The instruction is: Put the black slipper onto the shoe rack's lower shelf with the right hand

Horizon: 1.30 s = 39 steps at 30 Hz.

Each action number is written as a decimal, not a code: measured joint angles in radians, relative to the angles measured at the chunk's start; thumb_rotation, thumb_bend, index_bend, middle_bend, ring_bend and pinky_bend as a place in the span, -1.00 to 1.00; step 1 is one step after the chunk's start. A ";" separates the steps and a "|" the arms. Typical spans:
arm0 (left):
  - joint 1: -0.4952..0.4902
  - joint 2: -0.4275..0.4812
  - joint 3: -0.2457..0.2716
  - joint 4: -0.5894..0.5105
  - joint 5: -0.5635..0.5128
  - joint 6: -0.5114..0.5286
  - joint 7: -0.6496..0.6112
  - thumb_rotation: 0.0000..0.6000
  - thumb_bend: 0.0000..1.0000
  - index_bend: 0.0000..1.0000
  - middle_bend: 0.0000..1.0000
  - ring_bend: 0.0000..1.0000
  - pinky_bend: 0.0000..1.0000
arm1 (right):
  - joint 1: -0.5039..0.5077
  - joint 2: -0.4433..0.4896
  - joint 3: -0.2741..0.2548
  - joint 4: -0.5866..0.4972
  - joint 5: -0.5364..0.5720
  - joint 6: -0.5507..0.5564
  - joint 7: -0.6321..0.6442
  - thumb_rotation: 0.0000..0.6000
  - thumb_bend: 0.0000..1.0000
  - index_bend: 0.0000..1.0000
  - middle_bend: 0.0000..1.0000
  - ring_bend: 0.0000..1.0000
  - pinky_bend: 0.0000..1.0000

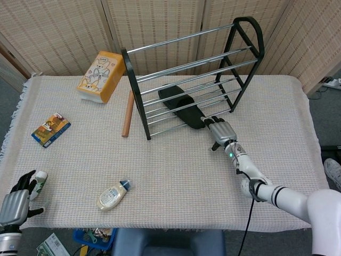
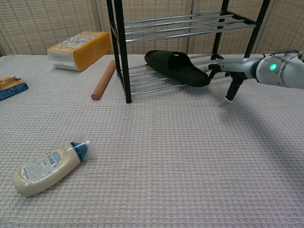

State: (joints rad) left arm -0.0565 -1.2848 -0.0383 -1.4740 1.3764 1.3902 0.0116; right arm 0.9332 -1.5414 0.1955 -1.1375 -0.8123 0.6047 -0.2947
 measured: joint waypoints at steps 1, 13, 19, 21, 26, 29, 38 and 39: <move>0.000 0.000 0.000 0.000 0.000 0.000 0.000 1.00 -0.51 -0.44 -0.79 -0.81 -0.51 | 0.000 0.002 -0.002 -0.004 -0.004 0.003 0.003 1.00 -0.87 -1.00 -0.75 -0.95 -0.81; 0.003 0.000 0.001 0.000 -0.003 0.002 0.001 1.00 -0.51 -0.44 -0.79 -0.81 -0.51 | -0.005 0.021 -0.019 -0.038 -0.043 0.027 0.017 1.00 -0.87 -1.00 -0.75 -0.95 -0.81; 0.001 0.005 -0.001 -0.007 0.000 0.007 0.005 1.00 -0.51 -0.44 -0.79 -0.81 -0.51 | -0.047 0.074 -0.023 -0.122 -0.106 0.115 0.039 1.00 -0.87 -1.00 -0.73 -0.94 -0.78; 0.001 0.005 -0.002 -0.009 0.003 0.010 0.005 1.00 -0.51 -0.44 -0.79 -0.81 -0.51 | -0.073 0.104 -0.026 -0.158 -0.131 0.157 0.051 1.00 -0.87 -1.00 -0.72 -0.94 -0.76; -0.006 0.004 -0.008 -0.018 0.008 0.012 0.017 1.00 -0.51 -0.44 -0.79 -0.81 -0.51 | -0.172 0.197 -0.049 -0.257 -0.202 0.299 0.077 1.00 -0.87 -1.00 -0.70 -0.93 -0.75; -0.014 0.002 -0.013 -0.029 0.016 0.016 0.032 1.00 -0.51 -0.44 -0.79 -0.81 -0.51 | -0.248 0.258 -0.072 -0.321 -0.246 0.394 0.091 1.00 -0.87 -1.00 -0.67 -0.93 -0.71; -0.043 -0.015 -0.028 -0.058 0.049 0.034 0.088 1.00 -0.51 -0.44 -0.79 -0.81 -0.51 | -0.464 0.358 -0.155 -0.413 -0.396 0.671 0.129 1.00 -0.87 -1.00 -0.67 -0.92 -0.70; -0.046 -0.016 -0.029 -0.062 0.050 0.034 0.093 1.00 -0.51 -0.44 -0.79 -0.81 -0.51 | -0.486 0.363 -0.162 -0.417 -0.411 0.699 0.133 1.00 -0.87 -1.00 -0.67 -0.93 -0.71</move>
State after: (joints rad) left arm -0.1020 -1.3005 -0.0671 -1.5365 1.4263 1.4239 0.1043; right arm 0.4476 -1.1787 0.0334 -1.5549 -1.2232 1.3038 -0.1617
